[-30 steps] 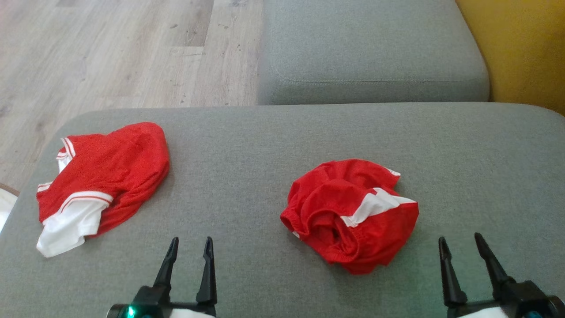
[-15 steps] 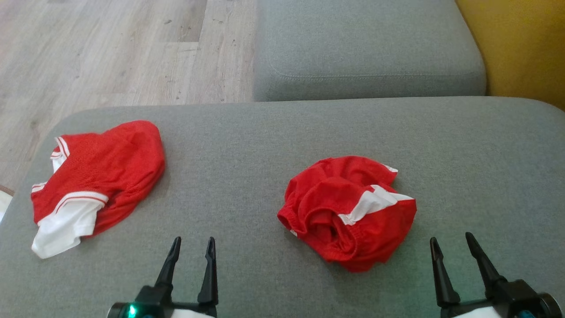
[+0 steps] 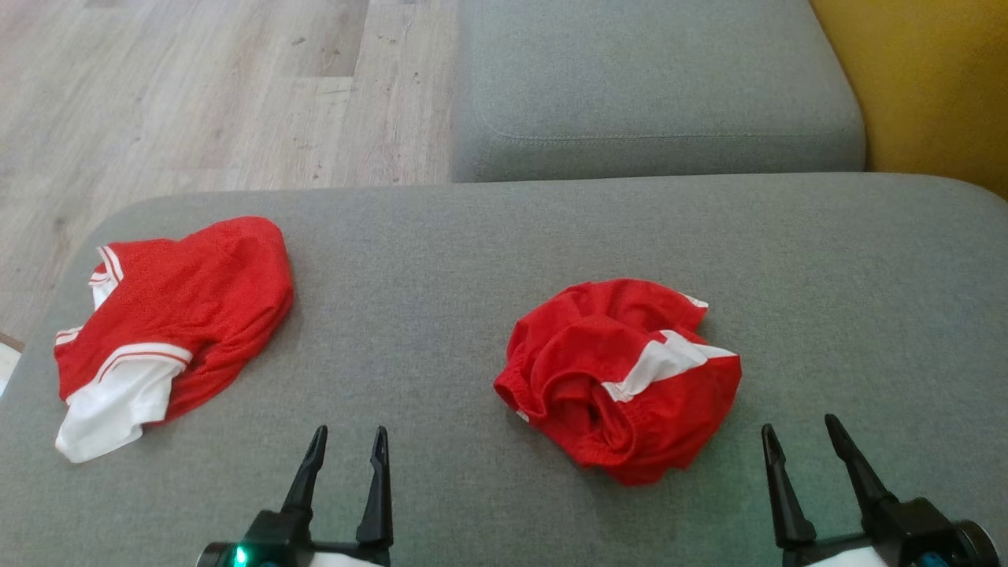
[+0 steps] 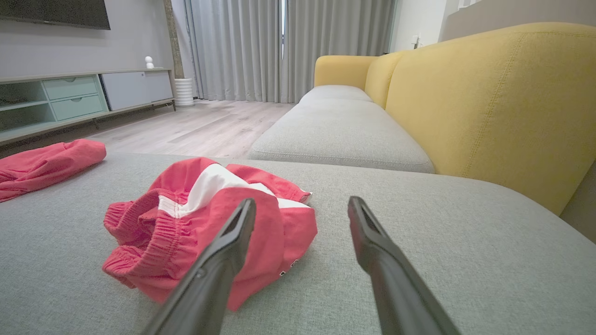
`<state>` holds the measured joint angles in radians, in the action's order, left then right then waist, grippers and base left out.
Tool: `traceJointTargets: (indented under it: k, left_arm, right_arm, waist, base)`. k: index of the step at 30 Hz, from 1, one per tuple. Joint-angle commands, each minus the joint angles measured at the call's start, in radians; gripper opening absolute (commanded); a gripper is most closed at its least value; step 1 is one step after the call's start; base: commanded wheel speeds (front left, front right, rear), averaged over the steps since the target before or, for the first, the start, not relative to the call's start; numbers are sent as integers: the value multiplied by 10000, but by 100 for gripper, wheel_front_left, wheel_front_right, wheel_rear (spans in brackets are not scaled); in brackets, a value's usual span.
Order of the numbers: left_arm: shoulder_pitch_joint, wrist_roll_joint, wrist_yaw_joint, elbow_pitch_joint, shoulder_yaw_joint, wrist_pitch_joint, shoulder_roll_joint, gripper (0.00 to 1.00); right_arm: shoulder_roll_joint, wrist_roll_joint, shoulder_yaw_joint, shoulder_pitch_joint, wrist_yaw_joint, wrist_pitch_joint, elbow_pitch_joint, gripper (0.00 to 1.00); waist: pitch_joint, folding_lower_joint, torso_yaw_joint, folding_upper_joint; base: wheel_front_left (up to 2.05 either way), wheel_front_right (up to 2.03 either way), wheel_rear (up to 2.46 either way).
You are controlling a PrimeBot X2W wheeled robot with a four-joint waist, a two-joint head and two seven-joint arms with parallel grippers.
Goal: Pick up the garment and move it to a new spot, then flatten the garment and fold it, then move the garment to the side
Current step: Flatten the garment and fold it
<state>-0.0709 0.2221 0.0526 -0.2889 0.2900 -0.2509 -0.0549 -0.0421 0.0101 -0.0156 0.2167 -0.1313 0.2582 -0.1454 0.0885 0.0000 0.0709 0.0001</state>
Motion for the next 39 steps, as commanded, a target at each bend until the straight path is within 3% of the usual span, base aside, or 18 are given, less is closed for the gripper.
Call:
traceJointTargets:
  k: [1, 11, 19, 22, 23, 29, 39]
  left_arm:
    - [508, 138, 19, 225, -250, -108, 46, 100]
    - [1198, 1016, -353, -218, 589, -109, 47, 100]
    - [2970, 3482, -814, -1266, 2642, 82, 47, 100]
    - [3473, 4962, -1024, -1477, 3486, 605, 47, 100]
    - [3789, 5894, -1049, -1520, 3987, 957, 47, 100]
    - [4497, 8152, -921, -1409, 5210, 1770, 47, 100]
    - [5364, 8612, -581, -1923, 6105, 980, 47, 100]
  right_arm:
    - [-81, 57, -234, -507, 6, 36, 269, 100]
    - [-81, 140, -363, -671, 6, 36, 364, 100]
    - [-81, 195, -670, -1013, 6, 36, 359, 100]
    - [-81, 247, -844, -1102, 6, 36, 332, 100]
    - [-81, 292, -909, -1210, 6, 36, 330, 100]
    - [-81, 365, -984, -1472, 6, 36, 341, 100]
    - [-81, 376, -996, -1538, 6, 36, 315, 100]
  waist:
    - [-16, 0, -16, -1]
    - [-419, 0, -299, -1]
    - [-959, 0, -913, -1]
    - [-1102, 0, -1189, -1]
    - [-1234, 0, -1395, -1]
    - [-1588, 0, -1983, -1]
    - [-1787, 0, -2634, -1]
  base:
    - [0, 0, 0]
    - [0, 0, 0]
    - [0, 0, 0]
    - [0, 0, 0]
    - [0, 0, 0]
    - [0, 0, 0]
    - [0, 0, 0]
